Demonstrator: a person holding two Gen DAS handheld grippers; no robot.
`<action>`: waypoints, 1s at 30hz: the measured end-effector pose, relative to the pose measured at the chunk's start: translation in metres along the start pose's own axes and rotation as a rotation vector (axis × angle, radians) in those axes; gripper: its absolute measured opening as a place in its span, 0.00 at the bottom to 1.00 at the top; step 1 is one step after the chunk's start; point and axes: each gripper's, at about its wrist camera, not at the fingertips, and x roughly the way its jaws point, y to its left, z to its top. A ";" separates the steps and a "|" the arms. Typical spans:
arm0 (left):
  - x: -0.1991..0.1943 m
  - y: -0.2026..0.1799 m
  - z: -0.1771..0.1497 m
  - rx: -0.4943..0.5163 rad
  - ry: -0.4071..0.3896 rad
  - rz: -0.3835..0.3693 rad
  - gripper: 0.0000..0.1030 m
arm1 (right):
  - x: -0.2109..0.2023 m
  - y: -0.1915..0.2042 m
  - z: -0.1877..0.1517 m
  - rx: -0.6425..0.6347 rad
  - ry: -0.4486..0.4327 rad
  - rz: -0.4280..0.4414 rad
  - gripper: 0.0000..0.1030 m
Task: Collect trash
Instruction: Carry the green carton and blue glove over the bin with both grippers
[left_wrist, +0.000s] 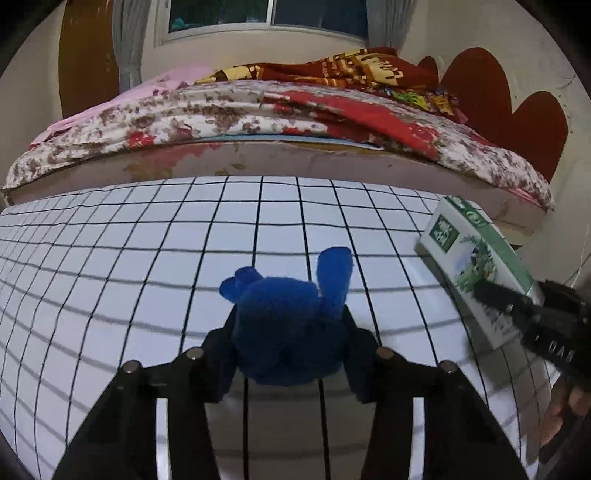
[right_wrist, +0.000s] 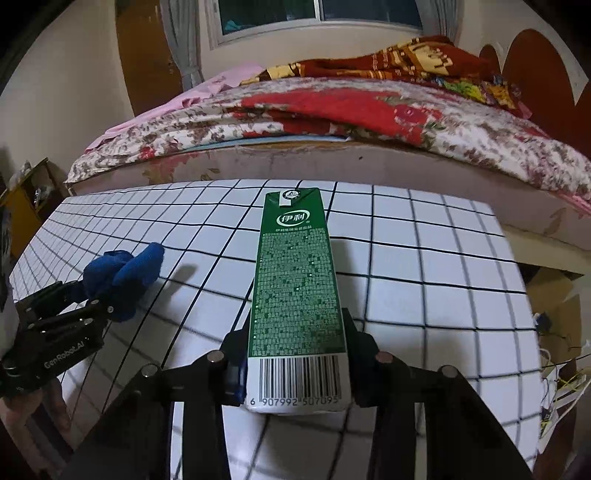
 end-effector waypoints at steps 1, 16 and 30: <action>-0.005 0.000 -0.002 0.003 -0.004 0.003 0.48 | -0.008 -0.001 -0.003 -0.002 -0.008 0.001 0.40; -0.094 -0.031 -0.040 0.064 -0.068 -0.014 0.48 | -0.118 0.007 -0.052 -0.021 -0.088 -0.014 0.40; -0.171 -0.095 -0.087 0.141 -0.127 -0.102 0.48 | -0.230 -0.014 -0.127 0.026 -0.166 -0.032 0.40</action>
